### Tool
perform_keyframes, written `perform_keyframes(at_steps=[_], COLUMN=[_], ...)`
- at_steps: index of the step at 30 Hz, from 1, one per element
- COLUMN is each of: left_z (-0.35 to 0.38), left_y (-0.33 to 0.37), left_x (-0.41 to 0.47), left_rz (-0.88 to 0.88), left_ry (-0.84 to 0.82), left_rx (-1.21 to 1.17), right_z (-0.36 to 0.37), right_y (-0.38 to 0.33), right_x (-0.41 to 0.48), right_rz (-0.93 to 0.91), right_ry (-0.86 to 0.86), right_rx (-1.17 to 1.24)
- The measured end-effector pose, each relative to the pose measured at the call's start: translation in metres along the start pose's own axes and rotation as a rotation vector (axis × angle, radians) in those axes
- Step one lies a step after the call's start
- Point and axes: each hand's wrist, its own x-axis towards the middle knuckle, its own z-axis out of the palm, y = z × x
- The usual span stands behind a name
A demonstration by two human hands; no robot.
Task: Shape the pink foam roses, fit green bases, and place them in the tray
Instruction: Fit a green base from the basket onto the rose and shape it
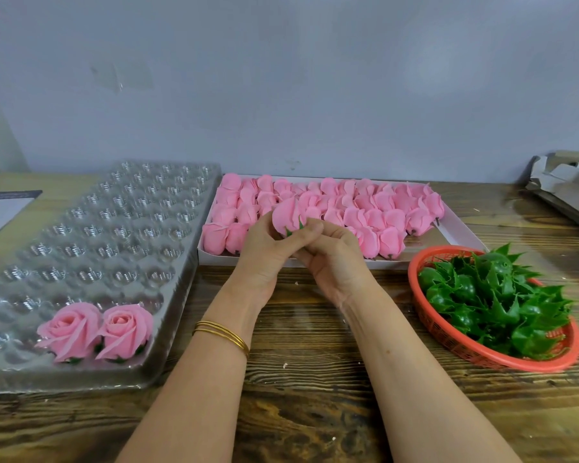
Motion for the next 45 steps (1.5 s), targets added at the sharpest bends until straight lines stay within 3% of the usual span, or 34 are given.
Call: perform_keyframes(at_steps=[9, 21, 25, 29, 33, 39, 45], left_z=[0.0, 0.001, 0.001, 0.002, 0.002, 0.004, 0.008], left_y=[-0.001, 0.002, 0.003, 0.003, 0.0, -0.004, -0.004], left_x=[-0.001, -0.004, -0.003, -0.002, 0.0, 0.001, 0.002], left_rz=[0.005, 0.032, 0.02, 0.005, 0.046, 0.095, 0.126], left_ry=[0.03, 0.054, 0.077, 0.11, 0.157, 0.204, 0.251], left_rx=[-0.066, -0.003, -0.015, 0.012, 0.075, 0.248, 0.426], right_z=[0.003, 0.001, 0.002, 0.003, 0.002, 0.001, 0.021], right_y=[-0.002, -0.002, 0.001, -0.001, -0.007, -0.015, -0.017], right_x=[-0.003, -0.005, -0.004, -0.004, -0.004, -0.002, 0.002], right_rz=[0.155, 0.222, 0.165, 0.058, -0.065, -0.231, -0.3], right_ry=[-0.155, -0.198, -0.179, -0.135, -0.014, 0.156, 0.091], right_rx=[0.045, 0.079, 0.047, -0.134, -0.362, -0.429, -0.543])
